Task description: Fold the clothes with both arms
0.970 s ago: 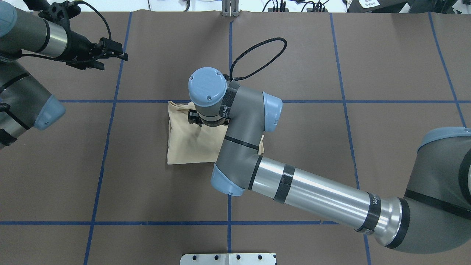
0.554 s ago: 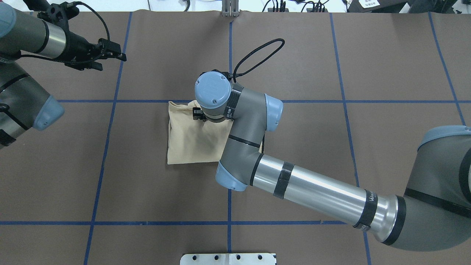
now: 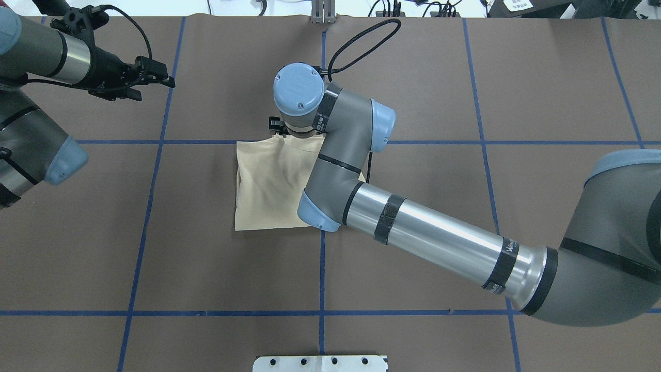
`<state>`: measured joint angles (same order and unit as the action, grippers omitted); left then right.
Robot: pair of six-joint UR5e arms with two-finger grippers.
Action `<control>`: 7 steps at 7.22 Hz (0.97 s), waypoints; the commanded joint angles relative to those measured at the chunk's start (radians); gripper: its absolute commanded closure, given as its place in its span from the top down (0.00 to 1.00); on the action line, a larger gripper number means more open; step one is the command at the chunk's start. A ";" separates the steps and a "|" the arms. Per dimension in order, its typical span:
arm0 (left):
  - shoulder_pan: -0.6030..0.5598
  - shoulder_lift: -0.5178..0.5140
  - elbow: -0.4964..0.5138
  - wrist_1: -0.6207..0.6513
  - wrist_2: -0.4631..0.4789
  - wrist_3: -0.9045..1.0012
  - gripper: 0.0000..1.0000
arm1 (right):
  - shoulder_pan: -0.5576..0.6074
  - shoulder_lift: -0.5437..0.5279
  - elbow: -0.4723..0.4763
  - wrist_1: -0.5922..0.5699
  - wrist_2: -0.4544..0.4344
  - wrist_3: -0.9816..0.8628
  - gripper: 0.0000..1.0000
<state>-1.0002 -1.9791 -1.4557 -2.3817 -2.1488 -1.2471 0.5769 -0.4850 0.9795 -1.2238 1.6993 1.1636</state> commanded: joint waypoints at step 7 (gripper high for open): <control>-0.158 0.074 0.017 -0.002 0.062 0.154 0.99 | 0.320 -0.161 0.216 -0.250 0.264 -0.328 1.00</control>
<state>-1.1347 -1.9202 -1.4482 -2.3781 -2.1320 -1.0427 0.8466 -0.5556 1.0999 -1.4204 1.9355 0.9273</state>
